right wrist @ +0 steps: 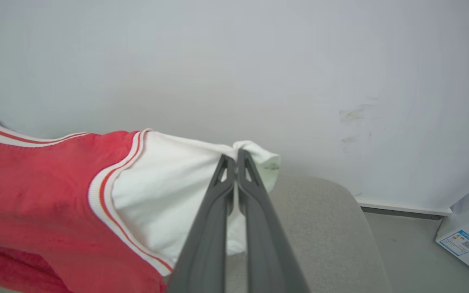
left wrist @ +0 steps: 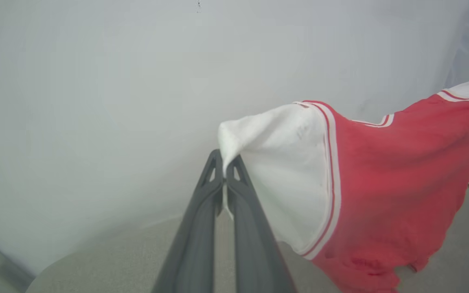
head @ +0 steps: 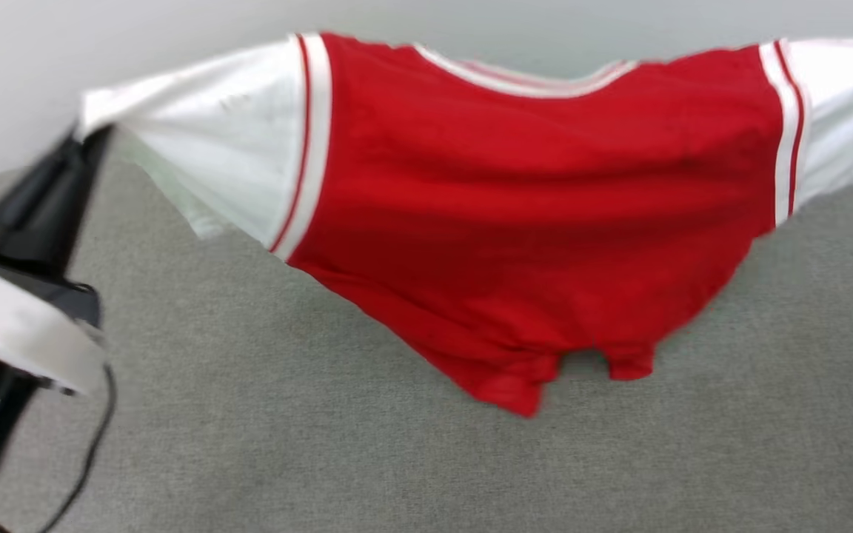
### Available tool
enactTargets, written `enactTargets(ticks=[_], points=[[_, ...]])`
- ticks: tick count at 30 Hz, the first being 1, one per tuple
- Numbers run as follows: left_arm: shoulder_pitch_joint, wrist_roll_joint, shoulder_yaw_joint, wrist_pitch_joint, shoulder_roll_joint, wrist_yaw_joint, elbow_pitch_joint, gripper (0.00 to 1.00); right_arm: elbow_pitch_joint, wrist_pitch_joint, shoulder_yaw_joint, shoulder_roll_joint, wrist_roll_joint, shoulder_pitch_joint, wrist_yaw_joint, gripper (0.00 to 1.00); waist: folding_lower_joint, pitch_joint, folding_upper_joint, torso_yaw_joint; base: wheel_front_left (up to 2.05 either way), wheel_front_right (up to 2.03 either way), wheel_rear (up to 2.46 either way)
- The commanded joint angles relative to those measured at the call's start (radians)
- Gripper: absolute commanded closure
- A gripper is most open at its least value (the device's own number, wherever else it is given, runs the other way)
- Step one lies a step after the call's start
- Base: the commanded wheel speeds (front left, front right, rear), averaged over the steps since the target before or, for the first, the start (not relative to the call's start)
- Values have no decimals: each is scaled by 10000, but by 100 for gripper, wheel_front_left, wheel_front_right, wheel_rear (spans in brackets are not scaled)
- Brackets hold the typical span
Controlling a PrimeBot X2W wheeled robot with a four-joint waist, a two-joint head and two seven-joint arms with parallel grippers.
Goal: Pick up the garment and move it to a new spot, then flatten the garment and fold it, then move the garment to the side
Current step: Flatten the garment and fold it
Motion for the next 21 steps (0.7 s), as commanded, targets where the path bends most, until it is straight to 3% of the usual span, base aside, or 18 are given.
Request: enactTargets(ticks=[1, 11, 21], points=[[-183, -19, 246, -126, 114, 49, -128, 100, -281, 49, -39, -12, 60, -80, -3, 100, 1, -44, 0, -96, 0, 0, 0], [-2642, 168, 1117, -526, 765, -89, -214, 100, -979, -420, -410, 414, -369, -1696, -3, 100, 1, 921, 0, -325, 0, 0, 0], [-7142, 568, 255, -680, 994, -688, 2216, 100, 719, -1698, 328, 529, -965, -4967, -5, 100, 1, 3053, 0, -488, 0, 0, 0]])
